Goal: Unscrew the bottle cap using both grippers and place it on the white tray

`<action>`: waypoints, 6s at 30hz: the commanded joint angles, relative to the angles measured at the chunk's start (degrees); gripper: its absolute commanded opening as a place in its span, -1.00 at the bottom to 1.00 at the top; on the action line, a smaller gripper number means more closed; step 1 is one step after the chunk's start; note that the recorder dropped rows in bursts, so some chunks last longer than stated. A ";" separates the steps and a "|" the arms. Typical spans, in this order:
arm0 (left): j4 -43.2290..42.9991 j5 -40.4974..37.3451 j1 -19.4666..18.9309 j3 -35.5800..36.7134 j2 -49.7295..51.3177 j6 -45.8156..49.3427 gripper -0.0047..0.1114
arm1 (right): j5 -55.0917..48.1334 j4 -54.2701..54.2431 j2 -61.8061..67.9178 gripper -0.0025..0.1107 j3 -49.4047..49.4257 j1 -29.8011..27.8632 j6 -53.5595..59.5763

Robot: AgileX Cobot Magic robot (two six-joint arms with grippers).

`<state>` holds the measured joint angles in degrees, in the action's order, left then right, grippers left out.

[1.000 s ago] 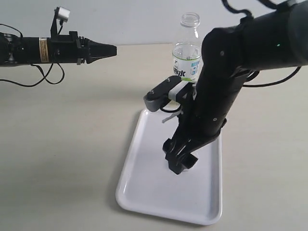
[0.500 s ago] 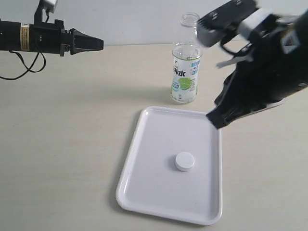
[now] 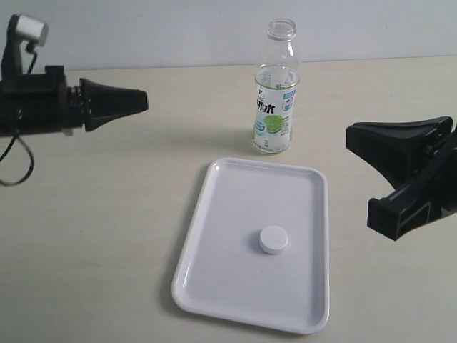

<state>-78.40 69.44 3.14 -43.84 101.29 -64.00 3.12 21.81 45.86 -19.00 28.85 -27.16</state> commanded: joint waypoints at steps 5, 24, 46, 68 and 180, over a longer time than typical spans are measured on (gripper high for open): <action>16.81 0.52 0.15 30.39 -24.08 22.00 -0.92 | -0.82 -0.21 -0.38 -0.96 0.38 -0.16 3.54; 30.31 -50.07 0.15 43.84 -81.74 14.44 -0.92 | -3.12 0.23 -0.38 -0.96 1.52 -0.16 4.95; 30.60 -56.76 0.15 43.84 -93.61 14.06 -0.92 | -7.81 -1.09 -6.63 -0.96 1.41 0.00 5.12; 30.60 -57.15 0.15 43.84 -93.61 14.06 -0.92 | -6.93 -5.85 -45.34 -0.96 19.00 -29.98 1.07; 76.02 -74.92 -0.48 43.84 -101.29 57.65 -0.92 | -7.44 -24.76 -45.86 -0.96 19.00 -29.83 21.50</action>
<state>-3.08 -5.58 2.87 -0.13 0.35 -6.89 -4.94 -2.91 0.39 -0.26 -0.61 -5.67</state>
